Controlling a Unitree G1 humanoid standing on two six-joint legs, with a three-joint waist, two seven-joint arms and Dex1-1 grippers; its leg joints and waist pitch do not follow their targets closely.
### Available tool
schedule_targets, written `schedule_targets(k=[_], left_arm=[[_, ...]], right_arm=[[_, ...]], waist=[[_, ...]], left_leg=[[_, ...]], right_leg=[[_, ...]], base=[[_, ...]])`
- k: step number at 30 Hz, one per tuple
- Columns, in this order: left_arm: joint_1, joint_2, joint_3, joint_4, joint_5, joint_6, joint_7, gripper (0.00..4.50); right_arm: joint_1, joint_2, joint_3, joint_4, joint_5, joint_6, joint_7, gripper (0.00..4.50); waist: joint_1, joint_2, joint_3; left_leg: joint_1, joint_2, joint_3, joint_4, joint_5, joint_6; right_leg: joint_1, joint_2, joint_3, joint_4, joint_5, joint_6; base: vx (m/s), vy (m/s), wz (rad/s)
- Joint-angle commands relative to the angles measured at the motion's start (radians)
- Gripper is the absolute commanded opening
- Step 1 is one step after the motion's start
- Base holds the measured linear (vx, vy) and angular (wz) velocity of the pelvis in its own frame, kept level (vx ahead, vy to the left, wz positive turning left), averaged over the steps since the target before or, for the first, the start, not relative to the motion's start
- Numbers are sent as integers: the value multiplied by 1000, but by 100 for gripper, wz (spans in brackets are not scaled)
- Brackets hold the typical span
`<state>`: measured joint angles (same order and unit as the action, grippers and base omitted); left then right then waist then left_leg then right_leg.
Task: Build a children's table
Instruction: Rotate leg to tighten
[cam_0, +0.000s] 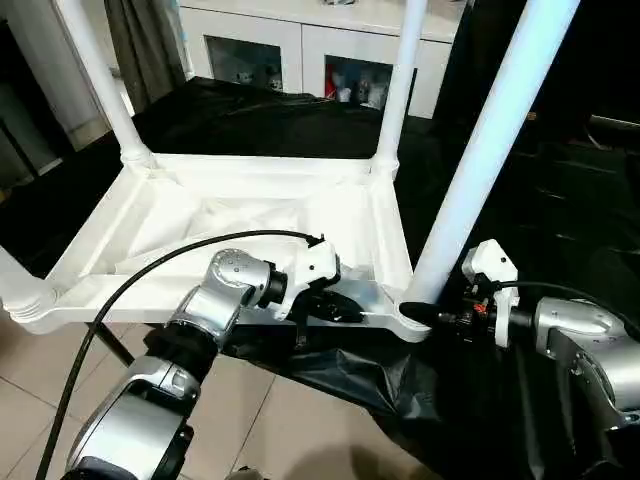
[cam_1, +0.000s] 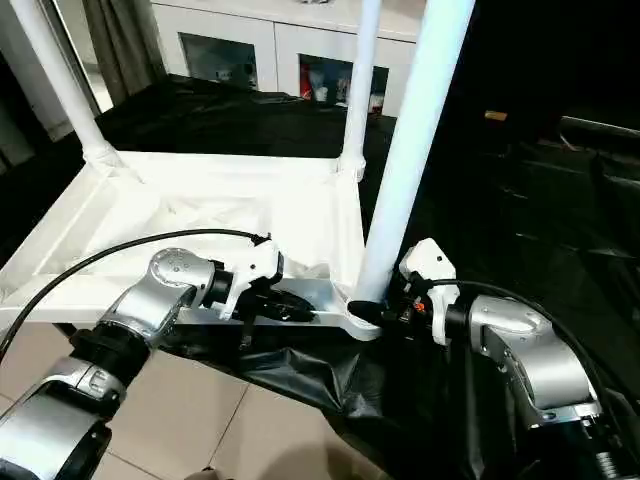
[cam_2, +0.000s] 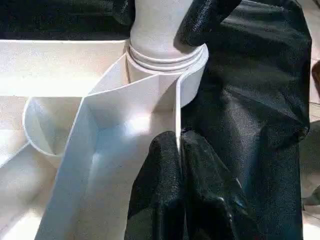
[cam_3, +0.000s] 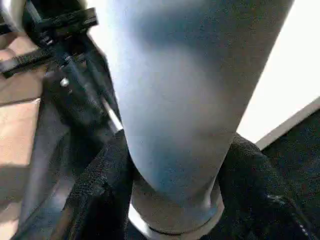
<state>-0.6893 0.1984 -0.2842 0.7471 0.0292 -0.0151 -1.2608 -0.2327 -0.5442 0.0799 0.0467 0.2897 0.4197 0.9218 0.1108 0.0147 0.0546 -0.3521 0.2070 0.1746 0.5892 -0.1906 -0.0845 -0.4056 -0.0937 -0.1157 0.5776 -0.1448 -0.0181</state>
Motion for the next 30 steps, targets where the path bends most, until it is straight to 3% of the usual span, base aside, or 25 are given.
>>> schedule_targets(k=[1,5,6,9,11,12,14,15,16,18,19,21,23,27,28,30], left_arm=[[-54,-40,33,35,4,-17,129,0],[-115,-90,57,137,32,-7,306,0],[-128,-103,60,153,37,-1,342,0],[-185,-167,75,218,52,20,508,0],[-212,-208,91,256,46,17,595,0],[-221,-226,93,273,46,13,619,0],[-229,-251,72,294,65,-11,625,0],[-229,-258,65,299,70,-19,619,0],[-232,-263,60,306,71,-34,611,0],[-233,-264,59,307,71,-39,606,0],[-241,-263,54,326,72,-65,598,0],[-244,-263,53,335,72,-78,595,0],[-245,-263,52,343,72,-98,576,0],[-245,-267,51,347,73,-128,555,0],[-242,-270,49,345,71,-146,536,0],[-238,-275,51,342,67,-158,532,0]], right_arm=[[-27,48,-39,80,-57,4,-153,202],[-61,150,-88,163,-85,32,-369,200],[-69,179,-104,178,-88,43,-427,200],[-94,272,-141,226,-117,70,-623,199],[-109,322,-146,245,-132,65,-697,199],[-116,346,-145,249,-143,60,-727,199],[-130,387,-123,245,-154,46,-747,199],[-133,395,-113,241,-158,40,-749,199],[-136,405,-107,234,-159,24,-748,199],[-136,407,-107,230,-157,15,-744,199],[-130,416,-100,202,-145,-7,-726,199],[-127,419,-96,190,-139,-16,-718,199],[-116,425,-104,169,-125,-28,-709,269],[-108,424,-118,157,-130,-44,-710,285],[-100,419,-124,148,-136,-66,-708,305],[-83,410,-137,126,-127,-80,-698,305]], waist=[[-5,-22,-71],[-17,-27,-72],[-25,-32,-72],[-25,-29,-76],[-23,-28,-79],[-24,-22,-80],[-24,-15,-82],[-23,-6,-82],[-23,-12,-81],[-23,-11,-80],[-22,-4,-77],[-24,-8,-76],[-22,-7,-75],[-24,-9,-74],[-26,-14,-74],[-23,-11,-74]], left_leg=[[-1,21,-1,-65,-167,73],[-1,15,-3,-64,-173,52],[-10,16,-5,-64,-159,55],[-3,13,-2,-61,-137,55],[-8,13,-3,-59,-89,61],[-7,13,-2,-57,-83,69],[-7,13,-3,-57,-80,76],[-5,13,-4,-57,-80,77],[-6,12,-2,-57,-89,88],[-5,11,-1,-58,-104,92],[-3,12,-1,-59,-127,90],[-2,11,-1,-60,-149,85],[-2,10,-1,-61,-153,83],[-4,12,-3,-63,-163,81],[-3,12,-1,-63,-164,81],[-2,12,-1,-63,-160,81]], right_leg=[[56,-58,48,-73,-360,-146],[59,-58,45,-80,-402,-120],[62,-58,45,-75,-380,-122],[55,-58,48,-74,-359,-129],[60,-55,51,-63,-274,-148],[60,-55,51,-60,-223,-168],[63,-55,51,-56,-189,-182],[63,-55,52,-56,-179,-187],[65,-54,53,-56,-154,-197],[66,-55,52,-58,-164,-199],[65,-56,52,-62,-201,-194],[66,-55,50,-68,-243,-180],[65,-55,49,-72,-266,-169],[65,-55,48,-73,-290,-156],[64,-56,49,-75,-298,-154],[62,-57,50,-75,-303,-153]], base=[[0,0,0],[0,0,0],[0,0,0],[0,0,0],[0,0,0],[0,0,0],[0,0,0],[0,0,0],[0,0,0],[0,0,0],[0,0,0],[0,0,0],[0,0,0],[0,0,0],[0,0,0],[0,0,0]])
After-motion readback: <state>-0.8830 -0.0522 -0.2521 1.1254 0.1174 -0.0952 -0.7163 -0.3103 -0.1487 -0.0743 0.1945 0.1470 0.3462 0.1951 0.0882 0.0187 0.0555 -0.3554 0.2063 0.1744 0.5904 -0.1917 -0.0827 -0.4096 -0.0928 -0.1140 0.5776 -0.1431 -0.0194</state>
